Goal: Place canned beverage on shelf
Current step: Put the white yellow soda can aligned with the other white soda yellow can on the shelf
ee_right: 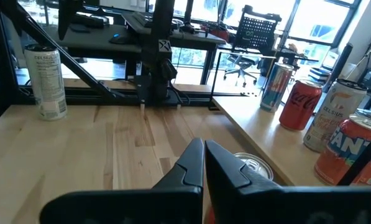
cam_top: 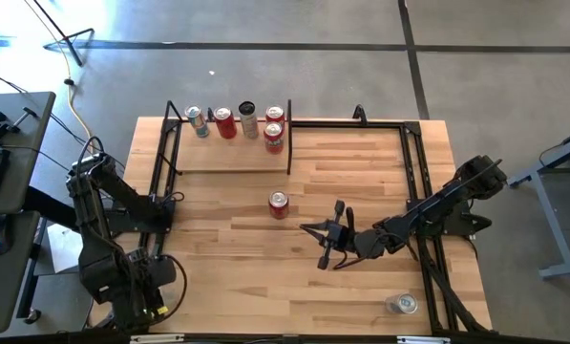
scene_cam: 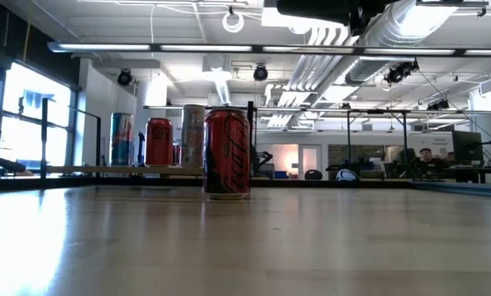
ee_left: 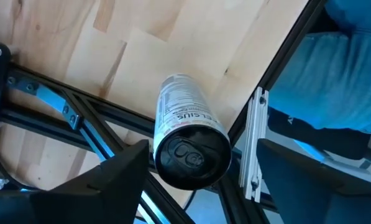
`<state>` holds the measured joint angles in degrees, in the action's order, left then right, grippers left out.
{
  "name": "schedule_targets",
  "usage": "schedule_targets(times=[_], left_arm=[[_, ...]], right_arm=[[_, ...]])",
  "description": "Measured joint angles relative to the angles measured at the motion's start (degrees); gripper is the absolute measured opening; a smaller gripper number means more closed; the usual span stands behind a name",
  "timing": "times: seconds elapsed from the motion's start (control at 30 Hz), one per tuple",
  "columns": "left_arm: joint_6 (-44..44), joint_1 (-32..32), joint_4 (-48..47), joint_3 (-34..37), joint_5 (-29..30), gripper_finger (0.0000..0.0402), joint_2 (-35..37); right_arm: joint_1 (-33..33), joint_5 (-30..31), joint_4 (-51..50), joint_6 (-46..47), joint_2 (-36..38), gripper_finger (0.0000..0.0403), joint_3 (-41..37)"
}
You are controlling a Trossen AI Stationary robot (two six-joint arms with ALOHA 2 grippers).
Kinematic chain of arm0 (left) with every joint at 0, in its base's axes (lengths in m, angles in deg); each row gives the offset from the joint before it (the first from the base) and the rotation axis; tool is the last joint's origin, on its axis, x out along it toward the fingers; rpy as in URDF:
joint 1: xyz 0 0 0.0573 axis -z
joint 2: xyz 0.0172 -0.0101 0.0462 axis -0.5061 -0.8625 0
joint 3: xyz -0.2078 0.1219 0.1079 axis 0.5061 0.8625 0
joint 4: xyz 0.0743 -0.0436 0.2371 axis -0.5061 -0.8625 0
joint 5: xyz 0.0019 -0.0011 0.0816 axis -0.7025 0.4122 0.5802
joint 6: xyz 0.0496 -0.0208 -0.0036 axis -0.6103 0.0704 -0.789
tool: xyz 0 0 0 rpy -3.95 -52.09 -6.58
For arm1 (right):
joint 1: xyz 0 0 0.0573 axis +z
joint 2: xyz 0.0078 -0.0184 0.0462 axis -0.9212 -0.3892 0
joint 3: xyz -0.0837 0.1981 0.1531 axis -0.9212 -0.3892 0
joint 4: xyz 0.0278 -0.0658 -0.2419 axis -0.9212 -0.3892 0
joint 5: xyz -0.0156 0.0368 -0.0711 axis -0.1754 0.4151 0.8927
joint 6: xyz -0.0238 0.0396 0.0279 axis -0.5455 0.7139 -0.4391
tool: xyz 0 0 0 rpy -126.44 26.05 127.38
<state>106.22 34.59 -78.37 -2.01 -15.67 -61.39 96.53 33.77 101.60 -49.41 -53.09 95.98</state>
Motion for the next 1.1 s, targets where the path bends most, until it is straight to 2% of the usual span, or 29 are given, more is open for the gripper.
schedule_targets(times=[0.23, 0.4, 0.7, 0.9, 1.1], left_arm=[[0.06, 0.89, 0.16, 0.00, -0.02, 0.0294, -0.12], [-1.04, 2.34, -0.65, 0.00, -0.36, 0.0294, -2.78], [-8.04, 2.24, -0.76, -0.26, -5.90, 0.0294, -7.58], [-7.68, 1.72, -0.09, -0.17, -5.07, 0.0294, -7.07], [-8.15, 1.62, -3.23, -0.11, -2.79, 0.0294, -6.20]], right_arm=[[0.00, -0.02, -1.89, 2.13, -0.02, 0.0000, 0.02], [0.00, -0.04, -2.26, 2.40, -0.02, 0.0000, 0.04], [-0.01, -0.04, -2.08, 2.40, -0.02, 0.0000, 0.04], [0.00, -0.04, -2.04, 2.42, -0.02, 0.0000, 0.04], [0.00, -0.31, -2.04, 2.55, -0.02, 0.0000, 0.04]])
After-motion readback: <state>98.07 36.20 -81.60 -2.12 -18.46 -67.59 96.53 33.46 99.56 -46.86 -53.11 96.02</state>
